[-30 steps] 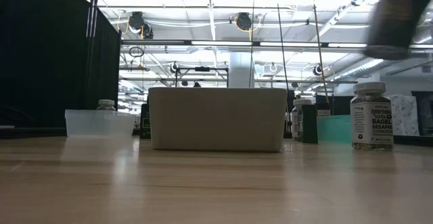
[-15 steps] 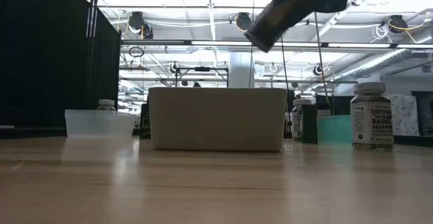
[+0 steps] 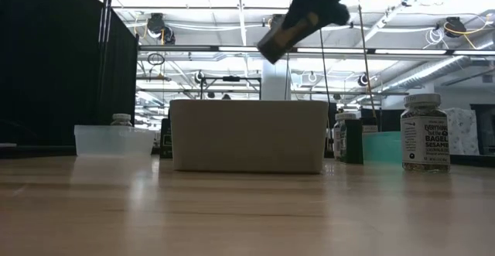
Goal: Sort spices by type
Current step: Put the right yellow seasoning bottle into the orange bin
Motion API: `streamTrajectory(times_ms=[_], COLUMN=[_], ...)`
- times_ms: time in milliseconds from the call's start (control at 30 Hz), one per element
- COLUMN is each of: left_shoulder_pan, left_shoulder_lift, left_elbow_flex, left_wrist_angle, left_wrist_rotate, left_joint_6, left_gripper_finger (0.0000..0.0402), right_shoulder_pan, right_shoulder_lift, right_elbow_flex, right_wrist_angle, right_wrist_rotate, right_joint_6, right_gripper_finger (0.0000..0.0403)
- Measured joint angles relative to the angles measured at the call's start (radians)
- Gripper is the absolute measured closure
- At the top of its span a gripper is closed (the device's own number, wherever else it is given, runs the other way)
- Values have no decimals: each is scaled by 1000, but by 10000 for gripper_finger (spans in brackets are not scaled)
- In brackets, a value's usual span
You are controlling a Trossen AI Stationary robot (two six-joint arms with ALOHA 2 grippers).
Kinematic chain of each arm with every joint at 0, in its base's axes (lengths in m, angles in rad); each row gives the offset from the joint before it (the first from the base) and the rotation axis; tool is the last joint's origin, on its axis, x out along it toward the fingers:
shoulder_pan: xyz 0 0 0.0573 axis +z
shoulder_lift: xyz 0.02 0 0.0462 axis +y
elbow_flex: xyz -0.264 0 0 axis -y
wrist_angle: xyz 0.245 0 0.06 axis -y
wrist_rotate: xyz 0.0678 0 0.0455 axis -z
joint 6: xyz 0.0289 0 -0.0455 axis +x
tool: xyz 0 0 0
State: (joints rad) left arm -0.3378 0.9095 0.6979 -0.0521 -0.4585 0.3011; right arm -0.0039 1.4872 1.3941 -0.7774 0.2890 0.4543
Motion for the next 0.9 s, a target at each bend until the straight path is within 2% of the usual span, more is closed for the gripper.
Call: streamTrajectory(times_ms=[100, 233, 367, 467, 600, 800, 900], left_shoulder_pan=[161, 355, 483, 538, 562, 538, 539], left_shoulder_lift=[26, 69, 144, 202, 270, 343, 360], left_elbow_flex=[0, 0, 0, 0, 0, 0, 0], left_wrist_angle=[22, 89, 251, 323, 321, 321, 338], left_wrist_rotate=[196, 353, 371, 373, 378, 396, 340], left_joint_6=[1, 34, 46, 46, -7, -33, -15], left_gripper_finger=[386, 386, 386, 373, 316, 186, 135], right_shoulder_pan=[-61, -152, -215, -234, -224, -131, -99], right_shoulder_lift=[0, 0, 0, 0, 0, 45, 52], right_elbow_flex=[0, 0, 0, 0, 0, -2, -2], right_wrist_angle=[41, 74, 138, 160, 162, 158, 166], right_wrist_rotate=[-3, -2, -3, -6, -4, -7, -2], right_joint_6=[-98, -187, -273, -313, -310, -289, -265], right_gripper_finger=[212, 212, 212, 212, 212, 212, 212])
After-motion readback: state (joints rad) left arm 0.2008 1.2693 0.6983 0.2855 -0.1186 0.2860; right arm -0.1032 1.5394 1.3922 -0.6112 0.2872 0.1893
